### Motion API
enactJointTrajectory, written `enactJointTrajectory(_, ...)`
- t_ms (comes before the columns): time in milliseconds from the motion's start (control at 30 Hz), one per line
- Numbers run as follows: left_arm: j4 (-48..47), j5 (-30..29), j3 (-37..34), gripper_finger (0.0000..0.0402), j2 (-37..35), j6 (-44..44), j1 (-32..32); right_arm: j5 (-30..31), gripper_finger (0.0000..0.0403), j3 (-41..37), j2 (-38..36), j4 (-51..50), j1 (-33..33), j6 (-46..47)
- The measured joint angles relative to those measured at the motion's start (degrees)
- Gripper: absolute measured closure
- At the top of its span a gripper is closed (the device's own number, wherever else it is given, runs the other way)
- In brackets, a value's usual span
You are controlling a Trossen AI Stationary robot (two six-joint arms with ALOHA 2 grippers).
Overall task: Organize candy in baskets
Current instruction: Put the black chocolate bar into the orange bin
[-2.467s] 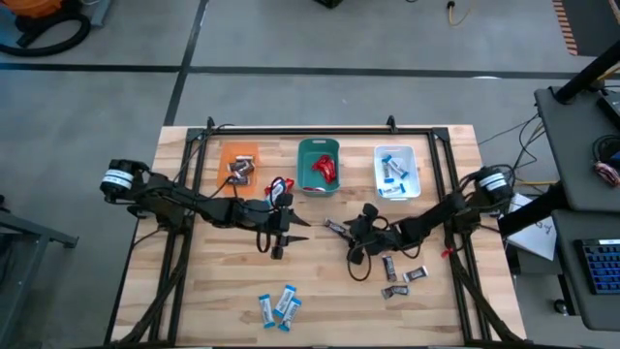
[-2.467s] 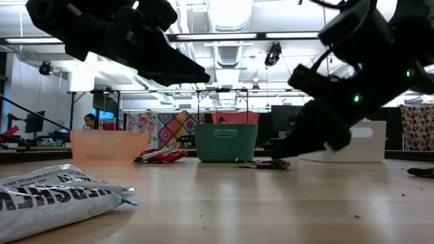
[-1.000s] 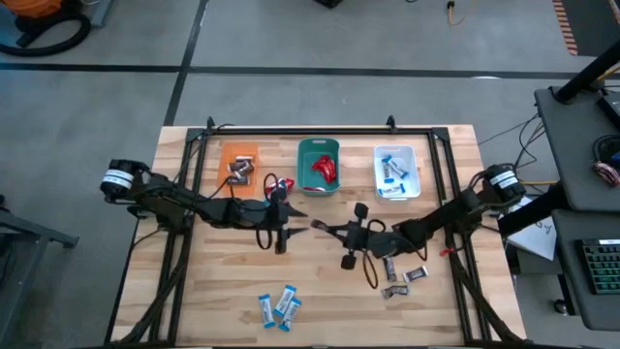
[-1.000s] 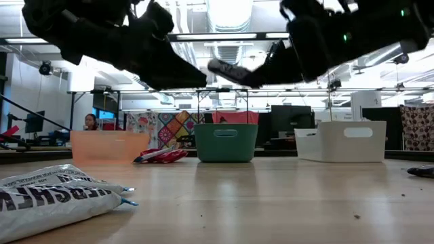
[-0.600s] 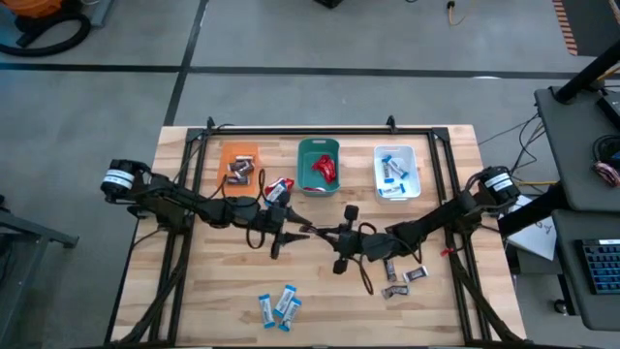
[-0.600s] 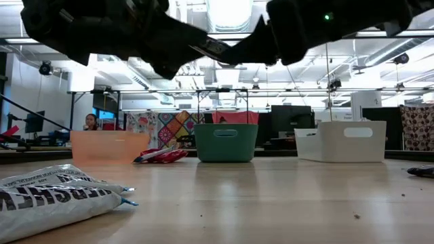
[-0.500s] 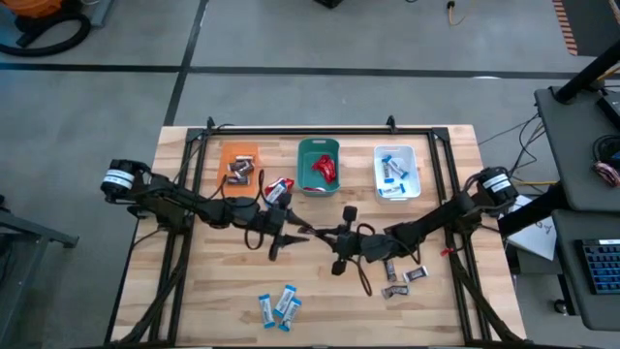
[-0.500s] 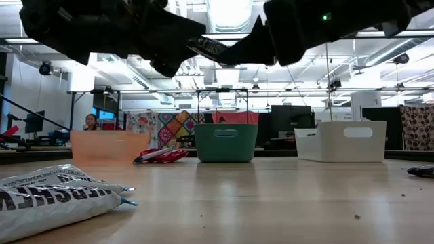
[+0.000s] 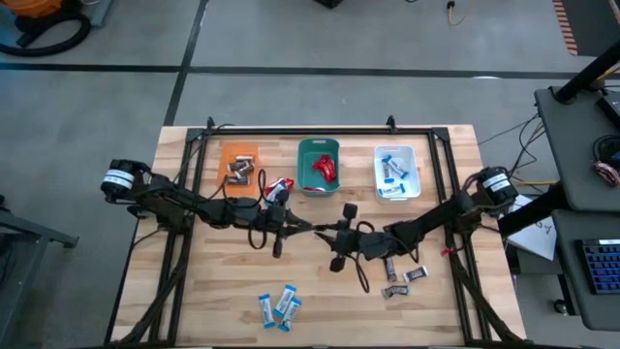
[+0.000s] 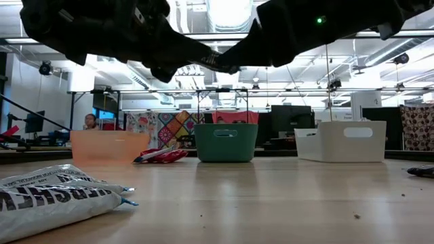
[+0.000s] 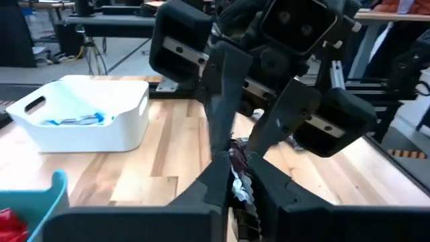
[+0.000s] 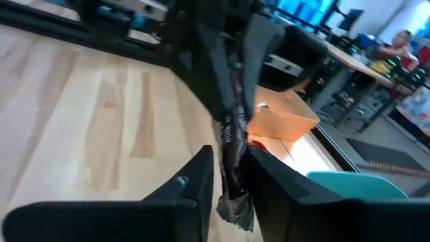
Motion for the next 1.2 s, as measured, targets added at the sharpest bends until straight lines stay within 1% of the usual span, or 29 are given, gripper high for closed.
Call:
enactJointTrajectory(33, -0.1, -0.3, 0.0, 0.0390, 0.0, -0.1, 0.1, 0.7, 0.0314, 0.0, 0.0, 0.0, -0.2, 0.8)
enactJointTrajectory(133, -1.4, -2.1, 0.0, 0.0377, -0.1, -0.3, 0.3, 2.9, 0.0291, 0.0, 0.0, -0.1, -1.0, 2.4)
enactJointTrajectory(200, -5.1, -5.9, 0.0, 0.0373, -1.1, -0.2, 0.7, 6.4, 0.0277, 0.0, 0.0, -0.1, -1.5, 4.0)
enactJointTrajectory(267, -11.5, -11.1, 0.0, 0.0377, -3.5, -0.3, 1.6, 10.4, 0.0265, 0.0, -0.3, -0.5, -2.0, 5.4)
enactJointTrajectory(367, -27.1, -21.0, 1.5, 0.0391, -8.6, -1.7, 3.6, 12.4, 0.0253, 0.0, -0.9, -1.0, -2.4, 6.4)
enactJointTrajectory(467, -46.8, -31.0, 4.5, 0.0396, -13.8, -5.5, 6.0, 12.4, 0.0247, 0.0, -1.0, -1.1, -2.4, 6.4)
enactJointTrajectory(533, -59.1, -34.3, 7.1, 0.0395, -16.9, -7.9, 7.4, 12.3, 0.0246, 0.0, -1.0, -1.1, -2.4, 6.4)
enactJointTrajectory(600, -69.0, -34.7, 9.8, 0.0394, -19.6, -10.5, 8.4, 12.3, 0.0247, 0.0, -1.0, -1.1, -2.4, 6.6)
enactJointTrajectory(700, -81.3, -34.7, 13.7, 0.0394, -22.8, -15.2, 9.8, 12.3, 0.0249, 0.0, -1.0, -1.3, -2.4, 7.3)
enactJointTrajectory(833, -94.6, -34.5, 17.4, 0.0394, -24.1, -19.3, 14.6, 12.3, 0.0249, 0.0, -1.0, -1.3, -2.4, 7.9)
enactJointTrajectory(933, -98.1, -32.7, 17.8, 0.0394, -23.8, -21.2, 19.8, 12.3, 0.0246, 0.0, -1.1, -1.3, -2.4, 7.9)
enactJointTrajectory(1000, -97.5, -30.6, 17.2, 0.0393, -23.0, -21.3, 22.8, 12.3, 0.0245, 0.0, -1.1, -1.3, -2.4, 7.9)
enactJointTrajectory(1100, -97.6, -30.2, 16.8, 0.0379, -21.1, -20.2, 24.8, 12.1, 0.0246, 0.9, -1.1, -2.4, -2.4, 7.9)
enactJointTrajectory(1200, -97.9, -30.2, 16.8, 0.0352, -19.2, -19.8, 25.3, 11.1, 0.0244, 3.1, -1.1, -5.4, -2.4, 8.0)
